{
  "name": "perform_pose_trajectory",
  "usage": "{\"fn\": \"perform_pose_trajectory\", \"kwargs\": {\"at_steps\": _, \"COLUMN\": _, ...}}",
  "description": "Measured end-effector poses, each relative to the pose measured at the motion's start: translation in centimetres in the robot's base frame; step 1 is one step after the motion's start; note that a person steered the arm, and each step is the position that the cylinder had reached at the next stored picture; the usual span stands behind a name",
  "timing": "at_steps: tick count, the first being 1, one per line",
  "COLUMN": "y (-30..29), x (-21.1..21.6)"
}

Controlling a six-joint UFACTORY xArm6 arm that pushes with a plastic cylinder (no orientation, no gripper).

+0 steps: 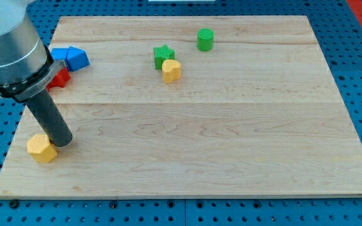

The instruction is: Separate the yellow heart and the green star

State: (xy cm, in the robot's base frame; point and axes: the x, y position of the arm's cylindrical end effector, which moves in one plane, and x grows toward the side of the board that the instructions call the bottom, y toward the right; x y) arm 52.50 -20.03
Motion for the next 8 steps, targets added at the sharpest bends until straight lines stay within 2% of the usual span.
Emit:
{"fn": "perform_pose_trajectory", "kwargs": {"at_steps": 2, "y": 0.7, "x": -0.7}}
{"fn": "perform_pose_trajectory", "kwargs": {"at_steps": 5, "y": 5.6, "x": -3.7}}
{"fn": "perform_pose_trajectory", "kwargs": {"at_steps": 8, "y": 22.4, "x": -13.1}}
